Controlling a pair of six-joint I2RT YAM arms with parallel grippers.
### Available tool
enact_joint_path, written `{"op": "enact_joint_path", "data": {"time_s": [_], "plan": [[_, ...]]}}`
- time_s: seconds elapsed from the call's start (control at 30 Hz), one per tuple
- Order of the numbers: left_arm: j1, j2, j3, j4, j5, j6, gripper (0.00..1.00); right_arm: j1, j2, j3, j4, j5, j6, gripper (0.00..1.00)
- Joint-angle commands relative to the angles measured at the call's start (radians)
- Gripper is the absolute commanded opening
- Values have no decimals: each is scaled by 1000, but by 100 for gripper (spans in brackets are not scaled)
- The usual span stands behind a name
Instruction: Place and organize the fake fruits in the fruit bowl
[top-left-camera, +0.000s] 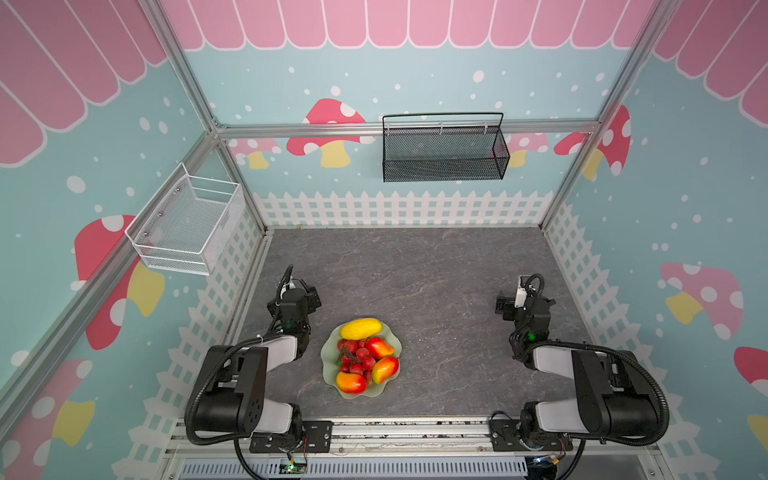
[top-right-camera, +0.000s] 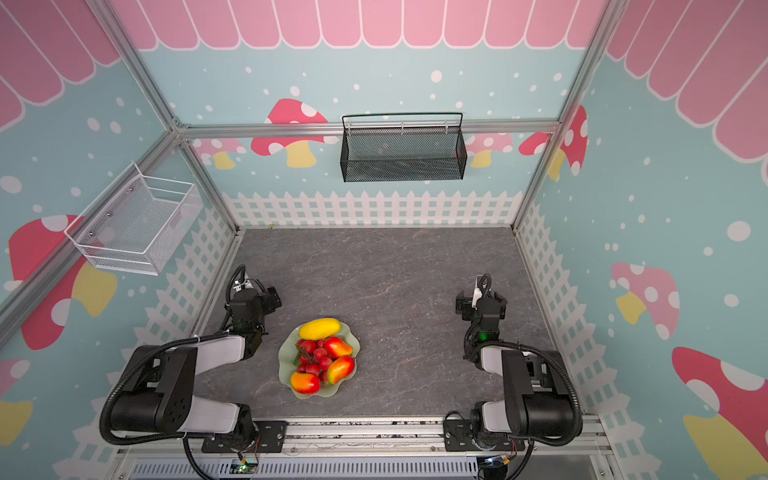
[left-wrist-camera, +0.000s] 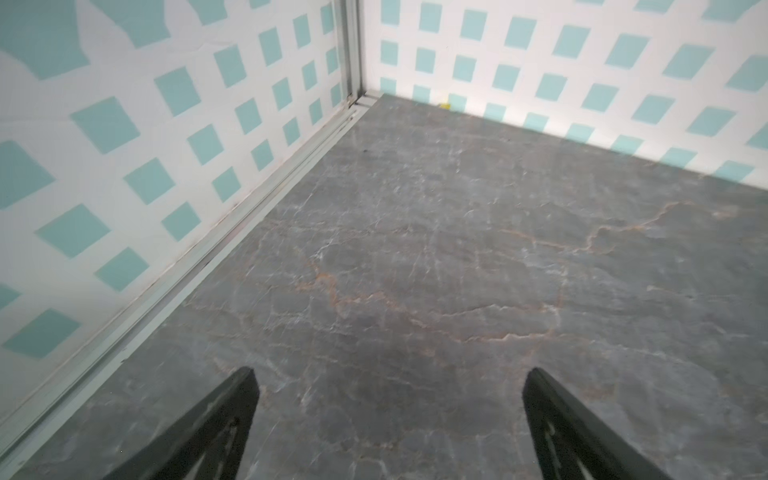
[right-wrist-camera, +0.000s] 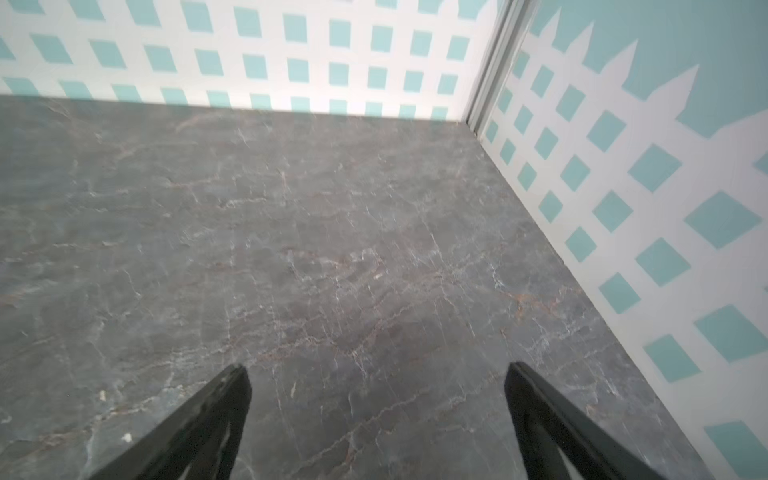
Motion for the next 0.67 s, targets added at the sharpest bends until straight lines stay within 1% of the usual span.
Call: {"op": "enact_joint_path", "data": {"time_s": [0.0, 0.03, 0.07, 0.1, 0.13, 0.17, 0.23, 0.27, 0.3, 0.33, 0.37, 0.4, 0.43, 0.47, 0.5, 0.53, 0.57, 0.63], "plan": [[-7, 28, -73, 262, 73, 62, 100, -13, 78, -30, 262, -104, -52, 99], [-6, 10, -55, 215, 60, 51, 100, -13, 82, -49, 304, -143, -70, 99], [-7, 38, -45, 258, 19, 51, 100, -12, 94, -63, 326, -162, -79, 99], [-12, 62, -47, 297, 24, 71, 100, -12, 107, -77, 372, -171, -82, 99], [-16, 41, -40, 245, 29, 67, 100, -13, 110, -81, 384, -175, -82, 99], [-16, 26, -32, 201, 33, 62, 100, -12, 102, -77, 366, -172, -83, 99], [-20, 59, -3, 207, 21, 80, 100, -11, 106, -75, 365, -172, -84, 98], [-32, 42, 12, 144, 14, 81, 100, -12, 105, -74, 361, -173, -84, 98], [-34, 41, 16, 131, 27, 88, 100, -11, 106, -71, 359, -172, -83, 98], [-35, 58, 7, 175, 23, 99, 100, -11, 107, -72, 360, -173, -84, 98], [-36, 56, 4, 181, 23, 100, 100, -11, 103, -75, 359, -173, -84, 98], [-37, 43, 12, 144, 33, 94, 100, -8, 103, -77, 364, -173, -89, 98], [-37, 47, 18, 139, 38, 100, 100, -3, 102, -83, 374, -174, -97, 98], [-36, 59, 12, 170, 35, 107, 100, 2, 99, -94, 391, -180, -104, 98], [-36, 54, 20, 153, 38, 104, 100, 4, 97, -102, 409, -184, -109, 98], [-37, 51, 23, 134, 41, 99, 100, 4, 98, -103, 411, -182, -108, 98], [-35, 57, 20, 151, 41, 104, 100, 4, 100, -99, 406, -174, -103, 98], [-35, 49, 17, 142, 42, 101, 100, 3, 97, -105, 410, -120, -81, 98]]}}
